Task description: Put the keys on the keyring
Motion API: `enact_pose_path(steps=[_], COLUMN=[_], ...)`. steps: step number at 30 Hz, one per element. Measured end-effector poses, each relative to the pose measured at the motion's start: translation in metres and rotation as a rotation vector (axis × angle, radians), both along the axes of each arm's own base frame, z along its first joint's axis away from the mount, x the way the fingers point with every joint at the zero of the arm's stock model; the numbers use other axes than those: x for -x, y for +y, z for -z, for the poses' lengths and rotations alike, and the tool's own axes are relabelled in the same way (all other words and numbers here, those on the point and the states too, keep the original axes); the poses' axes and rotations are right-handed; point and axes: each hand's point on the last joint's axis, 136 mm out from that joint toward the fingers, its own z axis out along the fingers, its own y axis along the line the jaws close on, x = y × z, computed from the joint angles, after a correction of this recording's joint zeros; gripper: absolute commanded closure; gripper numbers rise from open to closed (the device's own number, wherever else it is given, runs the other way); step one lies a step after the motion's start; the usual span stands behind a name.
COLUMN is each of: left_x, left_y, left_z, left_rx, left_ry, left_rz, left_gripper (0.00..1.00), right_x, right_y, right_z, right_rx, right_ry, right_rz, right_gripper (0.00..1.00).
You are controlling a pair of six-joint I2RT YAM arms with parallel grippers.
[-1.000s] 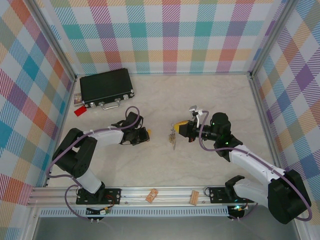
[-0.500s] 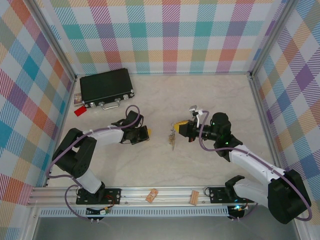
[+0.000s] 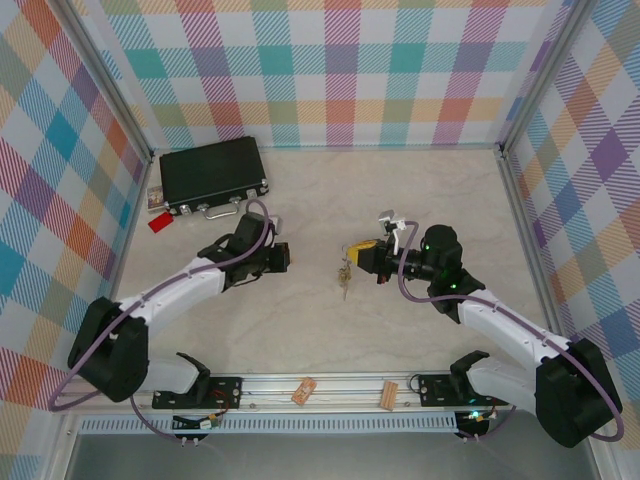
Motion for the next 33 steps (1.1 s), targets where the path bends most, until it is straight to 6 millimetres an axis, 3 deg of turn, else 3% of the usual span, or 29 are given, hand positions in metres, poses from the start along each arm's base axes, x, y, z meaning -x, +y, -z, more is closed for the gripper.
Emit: enact_pose_path(steps=[4,8,15,25,33], left_x=[0.002,0.008,0.030,0.044,0.045], left_y=[-0.007,-0.011,-0.025,-0.041,-0.051], left_z=[-0.033,-0.051,-0.060,-0.091,-0.086], left_rx=[0.026,0.076,0.195,0.296,0.309], left_ry=[-0.162,-0.291,-0.440,-0.584,-0.580], left_rz=[0.084,0.144,0.287,0.412,0.457], left_gripper=[1.00,1.00,1.00,1.00,1.00], right_x=[0.000,0.000,0.000,0.000,0.000], right_y=[0.000,0.000,0.000,0.000,0.000], right_z=[0.001,0.001,0.001,0.001,0.001], right_rx=[0.002,0.002,0.002,0.002,0.005], right_ry=[0.004,0.003,0.004,0.003,-0.004], right_rz=[0.000,0.000,0.000,0.000,0.000], right_gripper=[1.00,1.00,1.00,1.00,1.00])
